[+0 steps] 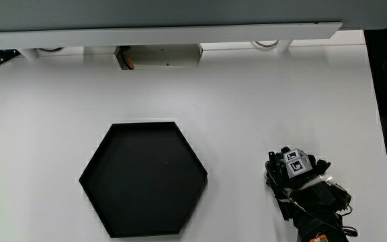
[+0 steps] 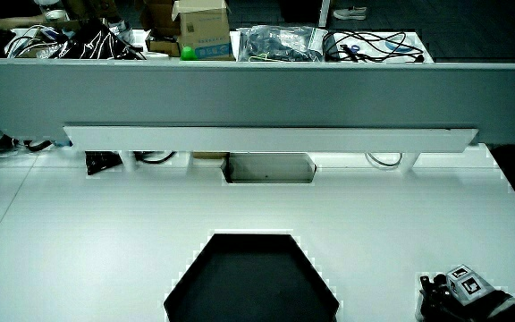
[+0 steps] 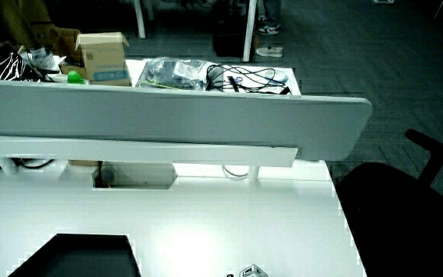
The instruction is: Place speaker on desk
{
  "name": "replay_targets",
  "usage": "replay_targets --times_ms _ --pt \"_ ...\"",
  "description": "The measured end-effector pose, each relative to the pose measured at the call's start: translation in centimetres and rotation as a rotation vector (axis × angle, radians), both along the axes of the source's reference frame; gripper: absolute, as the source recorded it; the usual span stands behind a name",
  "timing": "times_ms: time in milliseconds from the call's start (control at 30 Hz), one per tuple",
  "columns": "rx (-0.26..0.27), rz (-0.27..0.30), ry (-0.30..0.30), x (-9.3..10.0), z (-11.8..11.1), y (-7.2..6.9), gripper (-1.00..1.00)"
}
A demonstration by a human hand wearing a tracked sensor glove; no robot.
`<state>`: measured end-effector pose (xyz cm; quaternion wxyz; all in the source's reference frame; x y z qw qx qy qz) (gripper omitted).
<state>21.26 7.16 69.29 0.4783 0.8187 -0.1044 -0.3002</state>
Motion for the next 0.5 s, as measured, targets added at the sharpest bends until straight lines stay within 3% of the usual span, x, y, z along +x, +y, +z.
replay_targets --times_ms 67,133,167,200,267,333,400,467,500 --pt "-0.035 0.012 0.004 0.1 0.2 0.1 -0.22" --pt "-0.013 0.022 0.002 0.4 0.2 0.4 -0.3" --pt "0.049 0.02 0.013 0.5 -0.4 0.4 -0.35" --pt "-0.004 0.045 0.053 1.2 0.6 0.7 -0.39" --pt "-0.028 0.077 0.013 1.9 0.9 1.0 -0.48" --pt "-0.005 0.095 -0.031 2.3 0.8 1.4 -0.57" --pt "-0.018 0.148 -0.014 3.1 1.4 2.1 -0.65" --pt "-0.02 0.213 -0.037 4.2 1.8 2.7 -0.74" --pt "0.062 0.214 -0.075 4.3 0.7 2.7 -0.78"
